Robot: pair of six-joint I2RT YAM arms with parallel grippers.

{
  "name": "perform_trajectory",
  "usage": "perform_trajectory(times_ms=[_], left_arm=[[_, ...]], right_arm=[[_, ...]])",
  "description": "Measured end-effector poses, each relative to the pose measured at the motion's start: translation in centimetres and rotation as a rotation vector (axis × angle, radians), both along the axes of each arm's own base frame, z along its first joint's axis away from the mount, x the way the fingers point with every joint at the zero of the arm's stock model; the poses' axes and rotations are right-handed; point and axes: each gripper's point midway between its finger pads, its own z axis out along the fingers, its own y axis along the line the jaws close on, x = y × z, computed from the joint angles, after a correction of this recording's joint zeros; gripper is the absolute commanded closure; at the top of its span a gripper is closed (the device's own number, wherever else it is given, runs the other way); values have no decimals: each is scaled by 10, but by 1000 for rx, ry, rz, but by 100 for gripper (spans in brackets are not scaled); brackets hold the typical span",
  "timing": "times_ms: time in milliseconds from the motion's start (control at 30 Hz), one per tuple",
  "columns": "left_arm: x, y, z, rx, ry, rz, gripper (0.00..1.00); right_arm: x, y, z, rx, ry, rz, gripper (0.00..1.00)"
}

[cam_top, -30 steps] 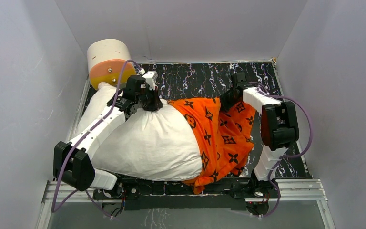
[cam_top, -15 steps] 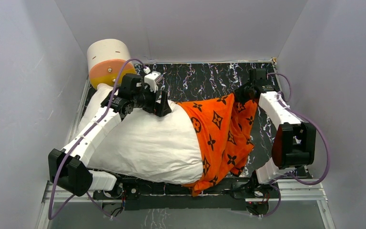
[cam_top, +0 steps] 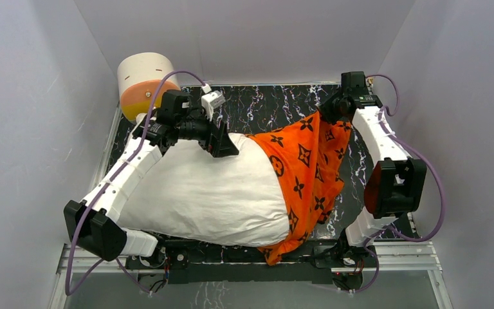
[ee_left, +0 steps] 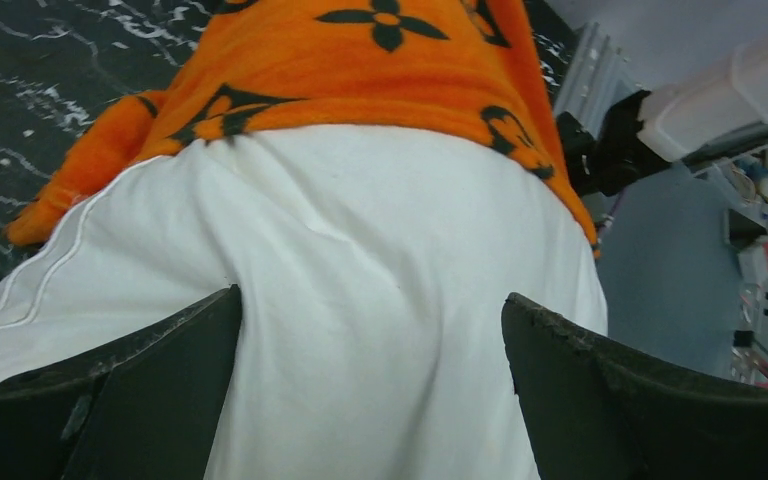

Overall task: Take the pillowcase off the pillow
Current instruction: Remove the pillow from the pillowcase.

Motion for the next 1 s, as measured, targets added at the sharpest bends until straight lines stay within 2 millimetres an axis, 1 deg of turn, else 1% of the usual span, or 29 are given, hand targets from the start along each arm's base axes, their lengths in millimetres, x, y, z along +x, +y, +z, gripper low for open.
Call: perform_trajectory(times_ms=[67, 100, 167, 233, 267, 300, 333, 367, 400, 433, 500, 567, 633, 700, 767, 833, 900, 933, 967, 1000], left_arm=[[-7, -8, 8, -47, 22, -62, 2], [-9, -11, 7, -58, 37, -84, 2], [-10, -13, -4, -54, 82, -107, 2], [-5, -15, -23, -24, 133, -108, 2], [-2, -15, -32, -6, 153, -100, 6], [2, -15, -44, 17, 173, -89, 16], [5, -15, -52, 37, 185, -79, 30], [8, -15, -59, 55, 192, -68, 43], [12, -14, -64, 73, 192, -52, 54], [14, -13, -67, 85, 192, -35, 67], [22, -8, -74, 128, 177, 25, 98], [30, -1, -79, 173, 152, 105, 100], [37, 7, -78, 201, 125, 186, 100], [43, 16, -75, 209, 103, 262, 100], [48, 25, -70, 198, 89, 324, 100], [54, 34, -67, 188, 82, 375, 100], [59, 39, -66, 183, 80, 407, 100], [62, 41, -66, 182, 79, 421, 100], [64, 43, -66, 182, 80, 432, 100], [65, 44, -67, 183, 84, 441, 100]], right_arm=[[2, 0, 3, 9, -8, 7, 100], [2, 0, 4, 14, -10, 10, 100], [3, 1, 4, 23, -10, 17, 100], [2, 2, 3, 32, -8, 25, 100], [3, 3, 3, 35, -5, 29, 100], [3, 4, 3, 39, -4, 34, 100], [4, 5, 3, 40, -4, 39, 100], [4, 5, 3, 38, -4, 43, 100], [6, 5, 5, 34, -5, 46, 100], [6, 4, 7, 25, -5, 47, 100], [9, -2, 15, -15, -3, 39, 100], [12, -14, 27, -74, -17, 10, 100], [16, -34, 43, -140, -44, -49, 100], [17, -54, 52, -165, -62, -104, 100], [12, -88, 57, -157, -71, -179, 100], [2, -128, 58, -144, -78, -272, 100], [-7, -157, 56, -145, -76, -338, 100], [-10, -166, 56, -145, -79, -358, 100], [-11, -168, 56, -144, -83, -359, 98], [-12, -165, 54, -136, -87, -348, 92]])
